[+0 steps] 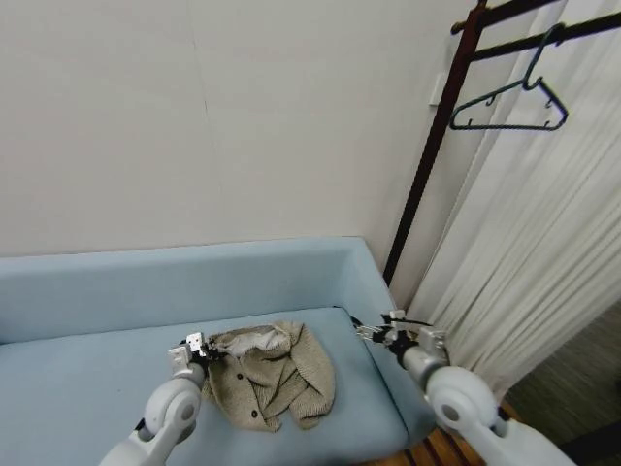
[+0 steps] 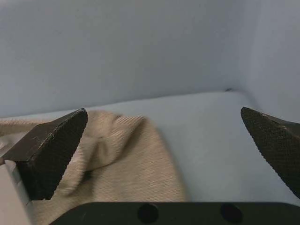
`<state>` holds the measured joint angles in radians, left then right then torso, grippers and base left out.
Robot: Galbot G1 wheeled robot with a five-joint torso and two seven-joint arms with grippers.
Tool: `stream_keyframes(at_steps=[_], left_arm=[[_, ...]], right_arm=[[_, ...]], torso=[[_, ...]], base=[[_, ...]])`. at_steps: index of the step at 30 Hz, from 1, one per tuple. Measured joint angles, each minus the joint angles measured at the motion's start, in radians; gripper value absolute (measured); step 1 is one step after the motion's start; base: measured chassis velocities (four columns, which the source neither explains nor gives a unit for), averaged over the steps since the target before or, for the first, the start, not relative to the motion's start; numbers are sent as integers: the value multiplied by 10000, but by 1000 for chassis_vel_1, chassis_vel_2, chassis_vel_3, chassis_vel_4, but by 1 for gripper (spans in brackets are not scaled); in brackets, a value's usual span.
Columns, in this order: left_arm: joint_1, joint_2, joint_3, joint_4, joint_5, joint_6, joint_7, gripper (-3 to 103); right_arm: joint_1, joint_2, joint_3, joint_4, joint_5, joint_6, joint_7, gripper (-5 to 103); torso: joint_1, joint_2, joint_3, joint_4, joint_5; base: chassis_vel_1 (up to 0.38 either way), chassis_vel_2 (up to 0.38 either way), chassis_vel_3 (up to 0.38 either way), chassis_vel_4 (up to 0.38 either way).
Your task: Pick up the clothes from the sofa and hang them on the clothes hanger.
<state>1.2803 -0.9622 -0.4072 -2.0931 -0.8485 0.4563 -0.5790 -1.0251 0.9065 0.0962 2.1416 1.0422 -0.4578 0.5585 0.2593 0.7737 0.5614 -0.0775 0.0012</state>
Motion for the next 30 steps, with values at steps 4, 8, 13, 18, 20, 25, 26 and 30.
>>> stream_keyframes(at_steps=[4, 8, 13, 18, 20, 25, 26, 30], left_arm=[[178, 392, -234, -235, 283, -241, 521, 4], [218, 773, -296, -257, 378, -474, 804, 4], [244, 880, -251, -273, 451, -509, 881, 4], [277, 881, -214, -328, 478, -510, 945, 4], [277, 875, -214, -343, 481, -510, 962, 4], [242, 852, -295, -388, 488, -508, 1130, 4], [232, 847, -321, -391, 491, -505, 1149, 4], [213, 820, -370, -413, 511, -501, 1178, 4]], right_arm=[[855, 920, -1441, -487, 448, 27, 837, 100], [1333, 1840, -2670, -1007, 845, 36, 1415, 100], [1351, 2590, -3145, -1895, 624, 64, 1628, 100], [1452, 3102, -3123, -2988, 266, 241, 1707, 100], [1479, 3179, -3046, -3255, 120, 309, 1556, 100], [1626, 3334, -2893, -3815, -98, 413, 1013, 100], [1653, 3353, -2913, -3851, -100, 414, 959, 102], [1672, 3399, -3055, -3848, -74, 413, 788, 93]], torso=[[1, 0, 0, -3, -3], [1, 0, 0, -4, -4], [1, 0, 0, -6, -1], [1, 0, 0, -4, 1], [0, 0, 0, -4, 1], [1, 0, 0, -5, 2], [1, 0, 0, -4, 2], [1, 0, 0, -3, 2]], base=[[0, 0, 0, 0], [0, 0, 0, 0], [0, 0, 0, 0], [0, 0, 0, 0], [0, 0, 0, 0], [0, 0, 0, 0], [0, 0, 0, 0], [0, 0, 0, 0]])
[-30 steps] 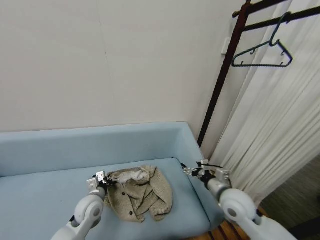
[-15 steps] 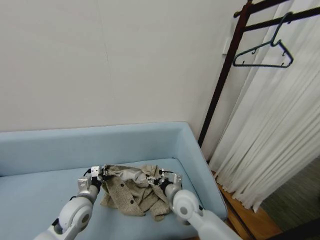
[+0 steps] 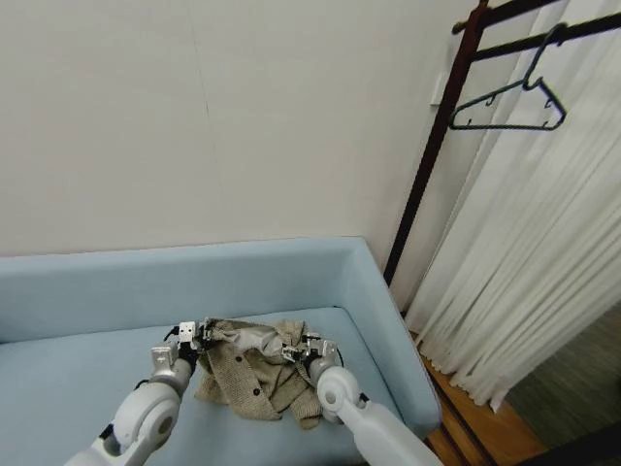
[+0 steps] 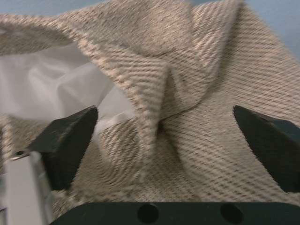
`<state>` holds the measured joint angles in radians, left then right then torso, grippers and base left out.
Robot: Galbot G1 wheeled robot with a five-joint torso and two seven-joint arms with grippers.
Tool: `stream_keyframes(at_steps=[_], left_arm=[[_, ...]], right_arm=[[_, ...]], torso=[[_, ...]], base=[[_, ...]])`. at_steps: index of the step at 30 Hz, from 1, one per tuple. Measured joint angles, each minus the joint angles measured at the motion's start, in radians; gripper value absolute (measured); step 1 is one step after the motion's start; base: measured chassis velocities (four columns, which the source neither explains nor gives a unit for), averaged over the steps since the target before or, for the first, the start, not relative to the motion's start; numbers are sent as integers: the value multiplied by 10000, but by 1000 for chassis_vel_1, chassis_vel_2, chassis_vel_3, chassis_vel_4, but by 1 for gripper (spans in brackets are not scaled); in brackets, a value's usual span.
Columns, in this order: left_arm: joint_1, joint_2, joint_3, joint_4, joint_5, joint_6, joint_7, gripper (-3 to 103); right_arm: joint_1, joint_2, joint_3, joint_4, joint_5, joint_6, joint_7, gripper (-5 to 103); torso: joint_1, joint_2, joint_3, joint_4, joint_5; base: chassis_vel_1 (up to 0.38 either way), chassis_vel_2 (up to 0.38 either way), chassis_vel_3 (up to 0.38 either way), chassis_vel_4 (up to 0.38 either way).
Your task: Pick up the clothes from the sofa and hang them on the clothes hanger.
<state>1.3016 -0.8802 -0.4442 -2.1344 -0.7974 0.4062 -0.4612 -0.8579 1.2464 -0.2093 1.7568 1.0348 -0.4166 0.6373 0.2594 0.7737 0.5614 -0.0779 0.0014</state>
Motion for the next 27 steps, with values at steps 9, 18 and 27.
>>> stream_keyframes(at_steps=[9, 18, 27], left_arm=[[-30, -166, -42, 38, 218, -171, 222, 4], [-70, -249, -43, 151, 582, -433, 629, 4], [-2, -185, -176, 367, 1616, -1146, 1692, 4]], right_arm=[[202, 103, -322, -348, -24, 8, -241, 56], [539, 1, -502, -639, -500, 306, -403, 23], [900, -545, -591, -241, -1132, 555, -599, 2]], torso=[[0, 0, 0, 0, 0], [0, 0, 0, 0, 0], [0, 0, 0, 1, 1]], base=[[0, 0, 0, 0], [0, 0, 0, 0], [0, 0, 0, 0]])
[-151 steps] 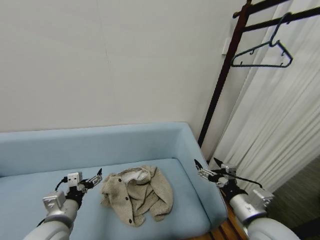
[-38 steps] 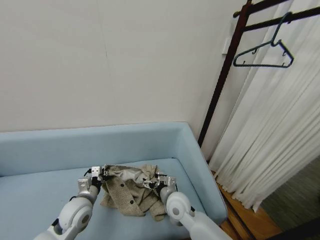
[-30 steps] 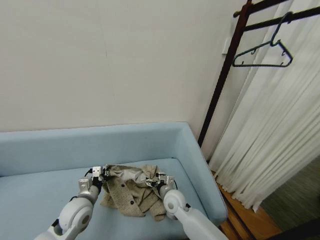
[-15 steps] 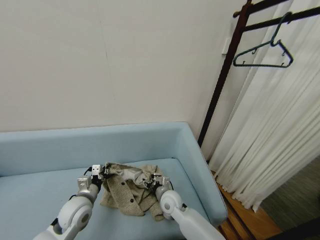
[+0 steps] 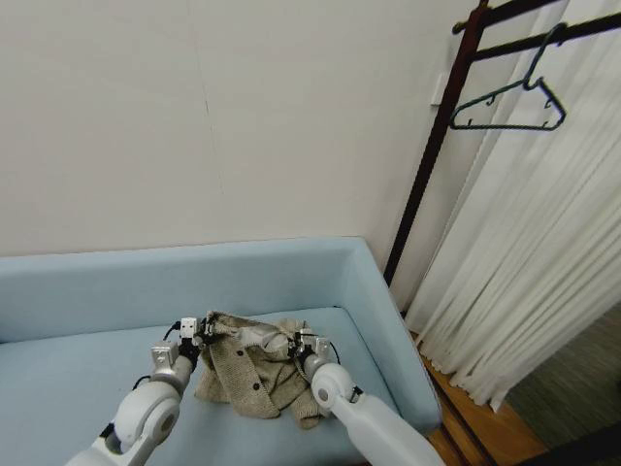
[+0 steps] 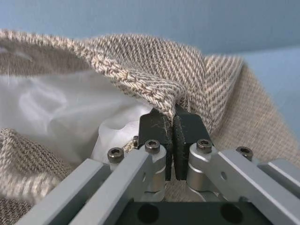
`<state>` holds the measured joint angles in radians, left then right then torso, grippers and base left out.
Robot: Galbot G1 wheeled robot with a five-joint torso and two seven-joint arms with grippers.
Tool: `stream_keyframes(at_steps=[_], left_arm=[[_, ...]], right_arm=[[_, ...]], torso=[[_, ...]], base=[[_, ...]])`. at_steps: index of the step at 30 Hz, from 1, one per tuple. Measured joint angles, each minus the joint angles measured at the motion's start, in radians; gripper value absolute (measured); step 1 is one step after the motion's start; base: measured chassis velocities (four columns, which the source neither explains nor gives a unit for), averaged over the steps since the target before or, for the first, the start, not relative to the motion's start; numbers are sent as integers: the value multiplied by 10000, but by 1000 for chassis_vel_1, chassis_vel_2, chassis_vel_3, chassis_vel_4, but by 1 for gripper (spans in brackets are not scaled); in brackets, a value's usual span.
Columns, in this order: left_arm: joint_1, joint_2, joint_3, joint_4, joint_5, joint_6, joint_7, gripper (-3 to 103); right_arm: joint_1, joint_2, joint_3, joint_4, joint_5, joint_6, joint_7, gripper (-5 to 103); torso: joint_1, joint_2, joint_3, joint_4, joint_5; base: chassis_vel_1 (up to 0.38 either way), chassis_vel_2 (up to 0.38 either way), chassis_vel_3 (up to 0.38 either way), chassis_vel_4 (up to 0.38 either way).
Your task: Pick up the clothes from the sofa and hang them on the clothes hanger.
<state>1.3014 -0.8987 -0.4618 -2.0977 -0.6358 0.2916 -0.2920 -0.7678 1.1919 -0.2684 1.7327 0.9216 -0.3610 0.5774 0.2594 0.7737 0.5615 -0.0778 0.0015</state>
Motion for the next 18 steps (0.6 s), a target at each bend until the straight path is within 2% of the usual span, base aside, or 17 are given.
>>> stream_keyframes(at_steps=[4, 5, 7, 10, 11, 14, 15, 18], left_arm=[[77, 224, -487, -299, 315, -606, 971, 4], [77, 224, -487, -299, 315, -606, 971, 4], [124, 438, -889, -681, 337, -823, 1515, 4], [132, 947, -1558, -1404, 88, -1073, 2117, 4], [132, 947, -1558, -1404, 88, -1073, 2117, 4], [39, 1681, -2317, -2275, -683, -1141, 2347, 4], [39, 1681, -2317, -2275, -683, -1141, 2347, 4], [-76, 2233, -3249, -2902, -1575, -1043, 2511, 4]], right_arm=[[558, -1082, -93, 1188, -432, 56, -405, 1], [558, -1082, -93, 1188, -432, 56, -405, 1], [1107, -1843, -178, 1838, -504, 76, -791, 1], [2227, -2948, -210, 2794, 240, -101, -1507, 1], [2227, -2948, -210, 2794, 240, -101, -1507, 1], [3861, -3791, -219, 3379, 1285, -373, -2257, 1], [3861, -3791, -219, 3379, 1285, -373, -2257, 1], [5384, -4295, -87, 3660, 2372, -592, -2953, 1]], torso=[[0, 0, 0, -2, 1], [0, 0, 0, -2, 1], [0, 0, -1, -2, 1], [0, 0, -2, -3, 3], [0, 0, -2, -3, 3], [-1, 0, -1, -2, 4], [-1, 0, -1, -2, 4], [0, 0, -1, 1, -2]], base=[[0, 0, 0, 0], [0, 0, 0, 0], [0, 0, 0, 0], [0, 0, 0, 0], [0, 0, 0, 0], [0, 0, 0, 0], [0, 0, 0, 0], [0, 0, 0, 0]])
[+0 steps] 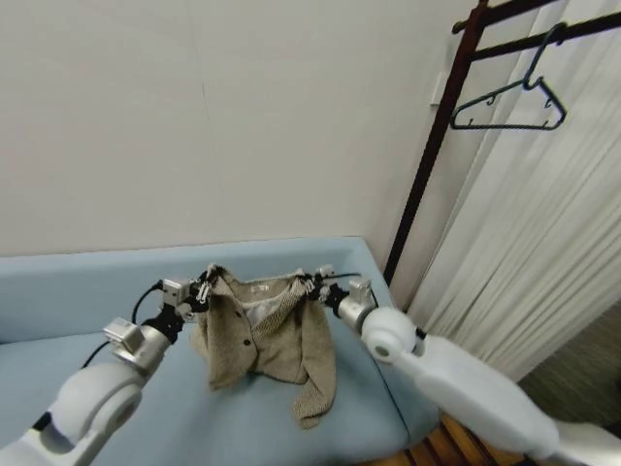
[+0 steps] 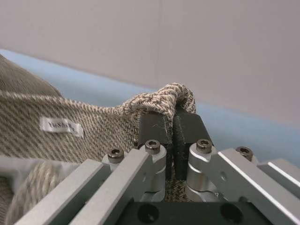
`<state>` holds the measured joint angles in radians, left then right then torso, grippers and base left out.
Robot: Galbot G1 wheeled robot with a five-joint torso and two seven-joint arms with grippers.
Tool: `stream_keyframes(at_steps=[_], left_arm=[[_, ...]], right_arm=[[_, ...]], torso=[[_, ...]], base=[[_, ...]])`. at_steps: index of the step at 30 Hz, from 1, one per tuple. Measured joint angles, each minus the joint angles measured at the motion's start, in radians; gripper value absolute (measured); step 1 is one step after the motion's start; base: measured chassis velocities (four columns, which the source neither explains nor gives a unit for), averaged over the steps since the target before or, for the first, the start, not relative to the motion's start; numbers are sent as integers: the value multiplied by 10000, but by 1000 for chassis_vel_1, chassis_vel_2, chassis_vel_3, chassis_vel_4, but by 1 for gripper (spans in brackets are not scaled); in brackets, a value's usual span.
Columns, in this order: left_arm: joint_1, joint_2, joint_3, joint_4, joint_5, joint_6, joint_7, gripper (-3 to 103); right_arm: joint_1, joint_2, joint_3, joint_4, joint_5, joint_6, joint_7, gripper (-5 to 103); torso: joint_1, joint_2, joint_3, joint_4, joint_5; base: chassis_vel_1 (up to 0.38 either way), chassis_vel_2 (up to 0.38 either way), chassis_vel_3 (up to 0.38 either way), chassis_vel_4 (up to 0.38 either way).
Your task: Pick up the clothes from the sofa and hang them on the clothes hanger.
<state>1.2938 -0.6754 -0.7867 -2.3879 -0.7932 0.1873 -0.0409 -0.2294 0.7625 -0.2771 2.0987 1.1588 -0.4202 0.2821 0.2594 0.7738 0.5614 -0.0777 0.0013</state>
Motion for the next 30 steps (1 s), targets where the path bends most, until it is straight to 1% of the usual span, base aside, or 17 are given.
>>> stream_keyframes(at_steps=[1, 2, 6, 7, 9, 10, 12, 13, 15, 17, 18, 21, 24, 26, 28, 29, 30], left_arm=[[-9, 177, -391, -235, -414, 124, 19, 4], [-9, 177, -391, -235, -414, 124, 19, 4], [144, 748, -2128, -882, -1835, 373, 26, 4], [144, 748, -2128, -882, -1835, 373, 26, 4], [61, 1028, -2838, -1024, -2595, 472, 91, 4], [7, 1144, -3150, -1070, -2935, 517, 177, 4], [20, 1323, -4023, -1177, -3750, 620, 464, 4], [20, 1323, -4023, -1177, -3750, 620, 464, 4], [46, 1435, -4694, -1196, -4631, 810, 672, 4], [130, 1459, -5141, -1198, -5238, 881, 877, 4], [209, 1438, -5350, -1196, -5380, 895, 919, 4], [275, 1364, -5456, -1192, -5435, 939, 862, 4], [235, 1320, -5188, -1176, -5226, 975, 686, 4], [117, 1267, -4535, -1156, -4803, 963, 615, 4], [5, 1169, -3742, -973, -4251, 894, 644, 4], [5, 1085, -3457, -737, -3903, 822, 719, 4], [5, 1085, -3457, -737, -3903, 822, 719, 4]], right_arm=[[529, -189, 136, 115, 582, -96, -232, 1], [529, -189, 136, 115, 582, -96, -232, 1], [1637, -792, 711, 525, 2410, -395, -618, 1], [1637, -792, 711, 525, 2410, -395, -618, 1], [1914, -1173, 1194, 808, 3144, -552, -790, 1], [2030, -1336, 1439, 937, 3438, -630, -874, 1], [2260, -1643, 1901, 1172, 4081, -786, -1006, 1], [2260, -1643, 1901, 1172, 4081, -786, -1006, 1], [2305, -2212, 2459, 1533, 4978, -984, -1122, 1], [2227, -3072, 2916, 1994, 5807, -1070, -1209, 1], [2151, -3330, 3093, 2123, 6001, -1070, -1243, 1], [2056, -3536, 3239, 2212, 6074, -1070, -1251, 1], [1940, -3492, 3237, 2197, 5884, -1070, -1231, 1], [1631, -3367, 3194, 2129, 5450, -1065, -1233, 1], [1174, -3164, 3147, 1974, 4912, -1058, -1273, 1], [967, -2994, 3073, 1844, 4630, -1049, -1320, 1], [967, -2994, 3073, 1844, 4630, -1049, -1320, 1]], torso=[[0, 0, 0, 1, 0], [0, 0, 0, 1, 0], [0, 0, 0, 1, 3], [0, 0, 0, 1, 3], [-1, 0, 0, 0, 0], [-1, 0, 0, -7, 1], [0, 0, 0, -5, 4], [0, 0, 0, -5, 4], [-1, 0, 0, 6, 5], [-1, 1, -1, -10, -4], [-3, 1, -3, -13, -2], [-4, 1, -3, -9, 7], [-4, 2, -2, 1, 1], [-3, 1, 0, 4, 1], [-3, 1, 1, -1, 0], [-2, 1, 0, -9, 3], [-2, 1, 0, -9, 3]], base=[[0, 0, 0, 0], [0, 0, 0, 0], [0, 0, 0, 0], [0, 0, 0, 0], [0, 0, 0, 0], [0, 0, 0, 0], [0, 0, 0, 0], [0, 0, 0, 0], [0, 0, 0, 0], [0, 0, 0, 0], [0, 0, 0, 0], [0, 0, 0, 0], [0, 0, 0, 0], [0, 0, 0, 0], [0, 0, 0, 0], [0, 0, 0, 0], [0, 0, 0, 0]])
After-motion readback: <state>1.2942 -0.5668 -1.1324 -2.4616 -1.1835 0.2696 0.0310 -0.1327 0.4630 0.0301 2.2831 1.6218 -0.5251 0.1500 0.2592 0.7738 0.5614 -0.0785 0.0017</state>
